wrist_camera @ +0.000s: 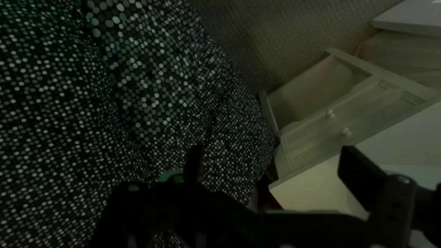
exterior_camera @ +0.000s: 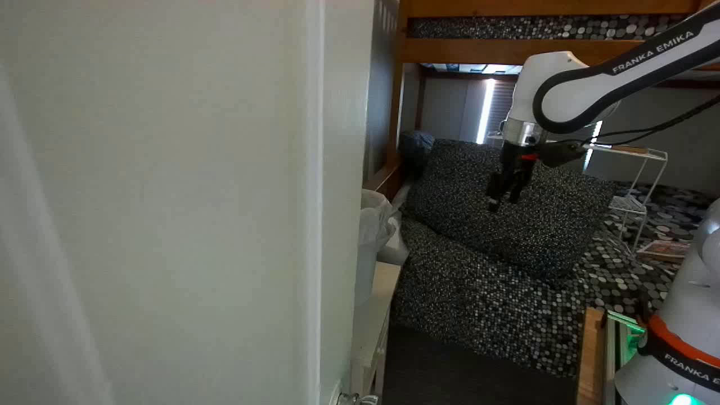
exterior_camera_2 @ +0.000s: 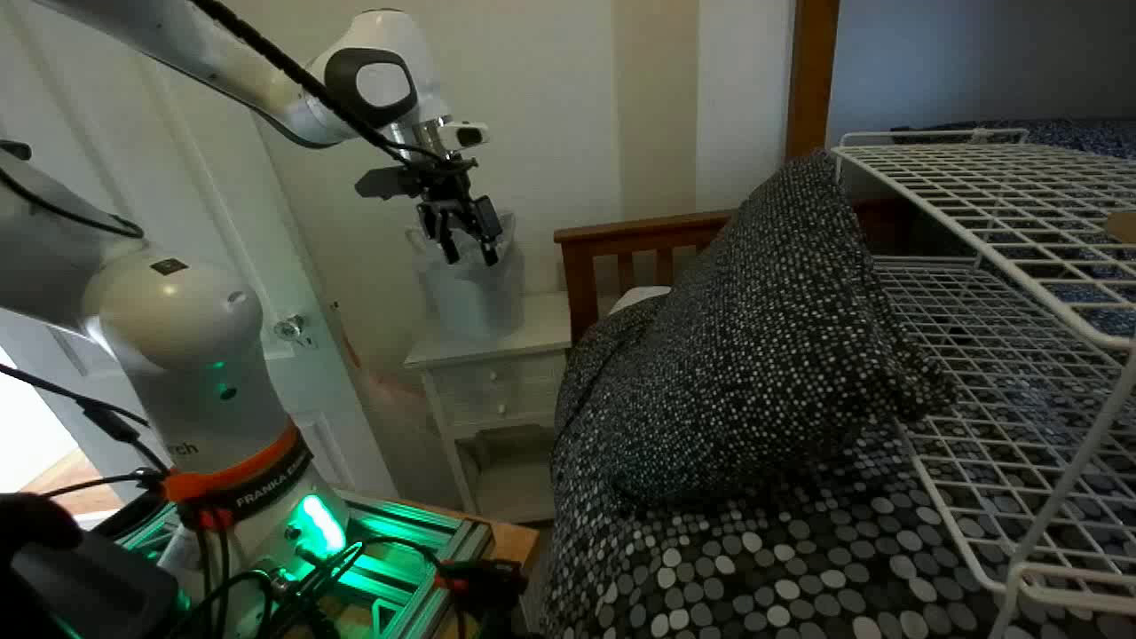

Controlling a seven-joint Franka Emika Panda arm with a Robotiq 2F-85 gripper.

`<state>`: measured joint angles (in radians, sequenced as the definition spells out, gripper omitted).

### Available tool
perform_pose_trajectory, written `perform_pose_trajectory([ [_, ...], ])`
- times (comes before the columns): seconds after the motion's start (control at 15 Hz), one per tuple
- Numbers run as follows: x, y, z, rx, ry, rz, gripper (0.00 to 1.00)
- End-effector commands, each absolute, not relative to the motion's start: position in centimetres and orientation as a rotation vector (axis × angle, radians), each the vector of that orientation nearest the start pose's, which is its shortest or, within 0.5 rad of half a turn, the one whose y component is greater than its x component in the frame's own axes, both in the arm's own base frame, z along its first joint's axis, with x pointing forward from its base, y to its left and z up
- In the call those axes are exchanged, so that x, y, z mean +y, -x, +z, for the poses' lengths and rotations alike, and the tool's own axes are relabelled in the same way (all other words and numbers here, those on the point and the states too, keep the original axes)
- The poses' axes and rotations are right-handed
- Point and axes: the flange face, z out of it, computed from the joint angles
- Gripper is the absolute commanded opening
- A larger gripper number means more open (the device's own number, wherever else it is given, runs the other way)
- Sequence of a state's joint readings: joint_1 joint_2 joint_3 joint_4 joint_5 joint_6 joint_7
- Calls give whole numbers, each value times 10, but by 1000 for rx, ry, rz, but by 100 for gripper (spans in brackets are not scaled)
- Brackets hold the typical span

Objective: Pick up the black pillow and lay it on the left side of the bed on the headboard

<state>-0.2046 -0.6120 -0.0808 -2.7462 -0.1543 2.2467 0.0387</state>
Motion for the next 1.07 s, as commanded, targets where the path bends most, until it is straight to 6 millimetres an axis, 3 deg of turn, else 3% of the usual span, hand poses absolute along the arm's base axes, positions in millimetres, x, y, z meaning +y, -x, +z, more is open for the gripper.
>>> perform_pose_trajectory([
  [0.0, -102, -340, 407, 358, 3209, -165, 100],
  [0.47, -102, -340, 407, 358, 3209, -164, 100],
  [0.6, -118, -338, 419, 372, 3188, -161, 100],
  [0.73, -154, -330, 443, 400, 3181, -190, 100],
  [1.0, -247, -311, 497, 443, 3235, -235, 100],
])
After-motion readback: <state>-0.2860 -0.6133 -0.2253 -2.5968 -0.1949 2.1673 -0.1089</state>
